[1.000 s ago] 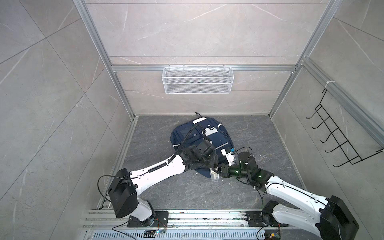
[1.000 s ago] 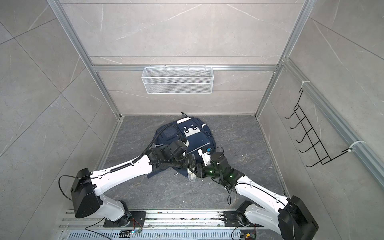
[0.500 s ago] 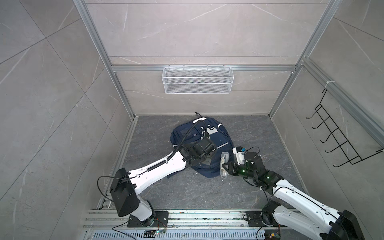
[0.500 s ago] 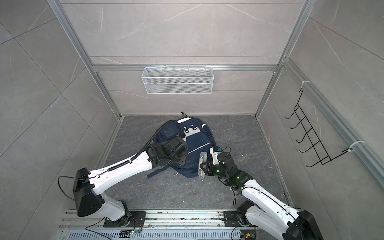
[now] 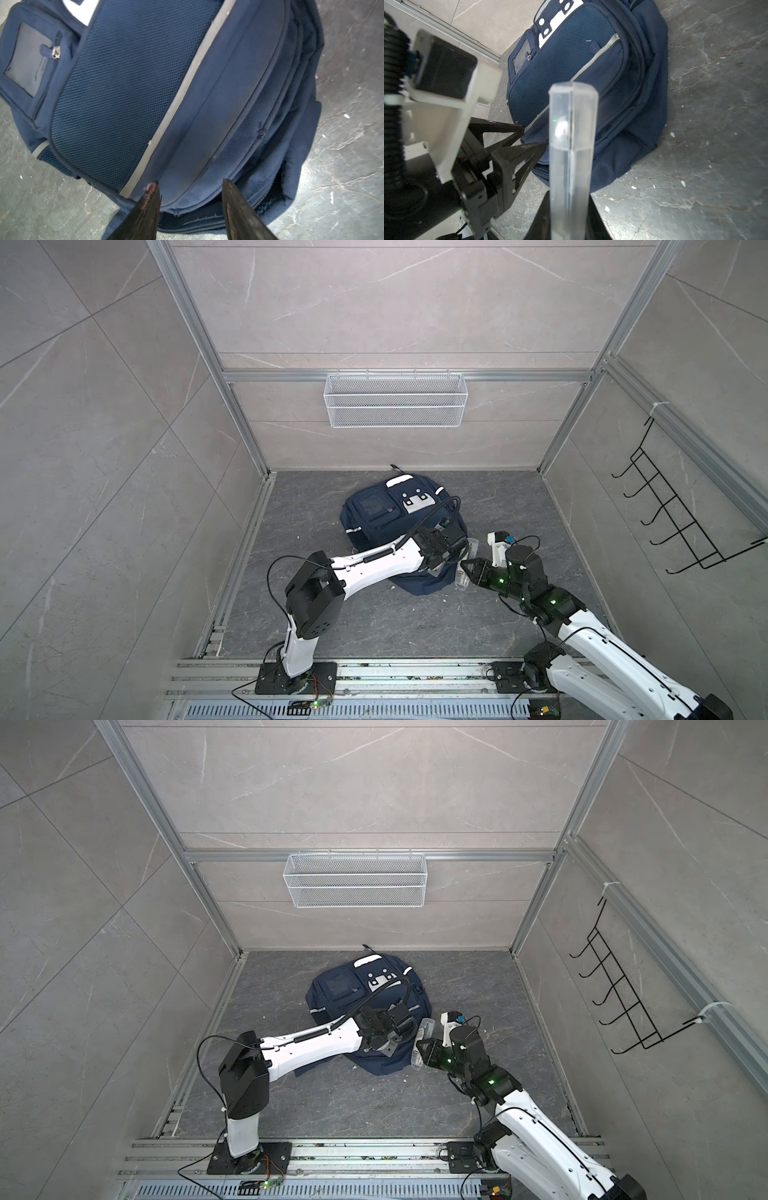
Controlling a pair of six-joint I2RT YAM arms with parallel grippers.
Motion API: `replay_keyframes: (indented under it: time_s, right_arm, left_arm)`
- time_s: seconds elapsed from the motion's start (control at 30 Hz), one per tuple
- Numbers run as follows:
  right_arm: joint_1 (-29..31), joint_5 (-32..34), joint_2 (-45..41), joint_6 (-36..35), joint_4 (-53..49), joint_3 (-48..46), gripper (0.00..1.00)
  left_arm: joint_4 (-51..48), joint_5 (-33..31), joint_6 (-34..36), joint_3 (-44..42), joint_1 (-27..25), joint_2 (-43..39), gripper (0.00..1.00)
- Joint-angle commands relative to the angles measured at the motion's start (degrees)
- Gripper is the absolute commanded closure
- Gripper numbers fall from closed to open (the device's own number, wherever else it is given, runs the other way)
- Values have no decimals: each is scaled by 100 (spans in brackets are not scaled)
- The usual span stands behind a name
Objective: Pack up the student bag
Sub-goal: 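Grasp the pencil case end with right gripper while left gripper releases and withdraws, then hold the bag opening with left gripper while right gripper lowers pencil case inside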
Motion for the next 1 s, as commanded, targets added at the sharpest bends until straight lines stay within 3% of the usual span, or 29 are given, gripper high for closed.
replay_keyframes:
  time_s: [0.0, 0.4, 0.57, 0.73, 0.97]
  right_arm:
    - [-48, 60, -12, 70, -73, 64, 86]
    - [-114, -101, 96, 90, 68, 10, 87]
    - [-126, -155, 76, 81, 78, -3, 87]
    - [-134, -206, 89, 99, 135, -32, 87]
    - [-133, -283, 290, 251, 408, -27, 88]
  left_arm:
    - [-133, -90, 334, 252, -31, 122, 49]
    - [-436, -338, 506, 574, -19, 734, 55]
    - [-391, -477, 554, 556, -10, 656, 72]
    - [-511, -747, 589, 657, -10, 550, 100]
    - [-444, -579, 769, 1034, -15, 231, 100]
